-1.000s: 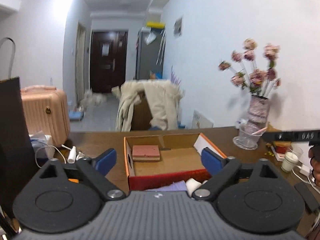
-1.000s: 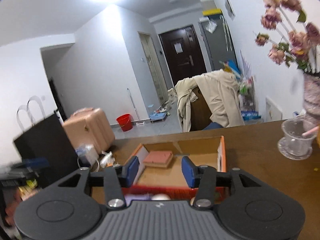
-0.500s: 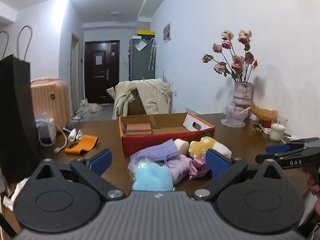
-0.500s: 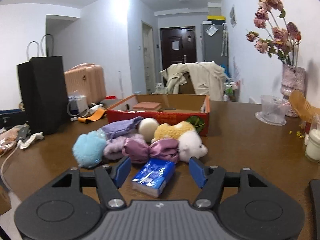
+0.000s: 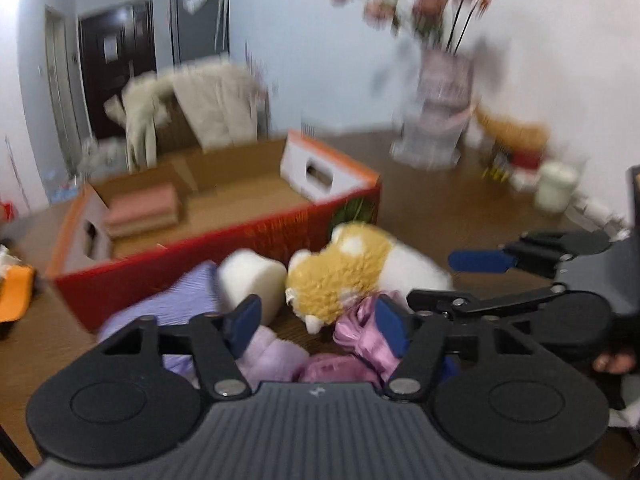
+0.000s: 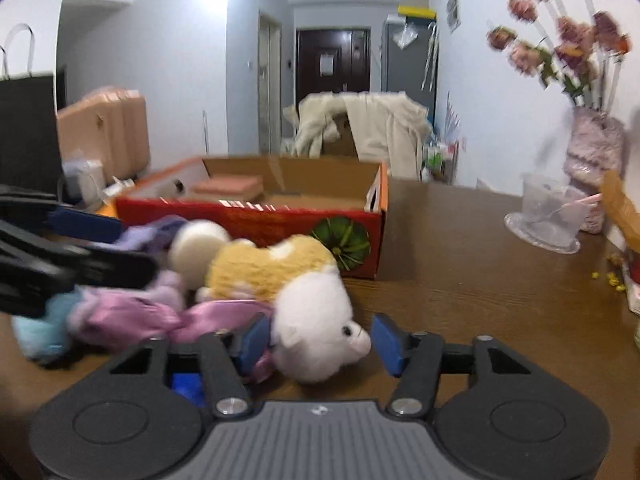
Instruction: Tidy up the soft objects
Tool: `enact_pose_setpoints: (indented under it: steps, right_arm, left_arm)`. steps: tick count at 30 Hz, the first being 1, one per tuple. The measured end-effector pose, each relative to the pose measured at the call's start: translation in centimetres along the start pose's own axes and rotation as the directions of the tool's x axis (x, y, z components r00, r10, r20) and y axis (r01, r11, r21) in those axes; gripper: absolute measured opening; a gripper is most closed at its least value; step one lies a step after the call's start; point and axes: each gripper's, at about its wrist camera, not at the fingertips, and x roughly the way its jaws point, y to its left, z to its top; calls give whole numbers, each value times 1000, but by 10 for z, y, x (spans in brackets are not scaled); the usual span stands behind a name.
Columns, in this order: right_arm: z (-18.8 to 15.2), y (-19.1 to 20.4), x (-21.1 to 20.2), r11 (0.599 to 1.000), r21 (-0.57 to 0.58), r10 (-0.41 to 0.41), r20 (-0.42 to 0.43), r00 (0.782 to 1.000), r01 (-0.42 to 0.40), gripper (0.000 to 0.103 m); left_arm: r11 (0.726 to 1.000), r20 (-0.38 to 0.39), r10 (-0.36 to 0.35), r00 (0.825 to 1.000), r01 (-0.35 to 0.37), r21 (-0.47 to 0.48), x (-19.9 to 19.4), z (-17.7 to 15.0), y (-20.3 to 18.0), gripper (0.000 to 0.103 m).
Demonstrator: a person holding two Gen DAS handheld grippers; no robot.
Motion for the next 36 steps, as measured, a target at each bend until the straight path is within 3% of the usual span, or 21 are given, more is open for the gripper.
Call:
enact_pose_setpoints:
  steps: [3,7,13,16,21,29,36]
  right_arm:
    - [-2,-12,13,998,41,44,-8,999,-44,57]
    - [-7,-29,15,985,137,108,9,994,-108,54]
    - [-2,-27,26,994,93,66,-21,998,-64,62]
    - [3,-30,33,992,88,91,-20,996,-89,62]
    - [2,-30,28,991,91,103,-12,995,-102,55]
    - [6,-17,-42,992,109,50,118,992,-63,52]
    - [16,5,-69,995,88,28,155,988,-42,52]
  left_arm:
    - [997,-84,-9,996,2,-77,38,6,10,62]
    - [986,-70,-54,996,42,-161,57,5,21,55]
    - [990,-51,-58,997,50,-134,59,10,11,53]
    - [991,-52,-41,998,34,-133,61,12,9,53]
    - [990,-51,-42,998,35,-133,63,13,5,47]
    - [991,123,-75,990,88,-101,-4,15,-13,46]
    - [987,162,-82,983,103,-123,-32,18,-8,46]
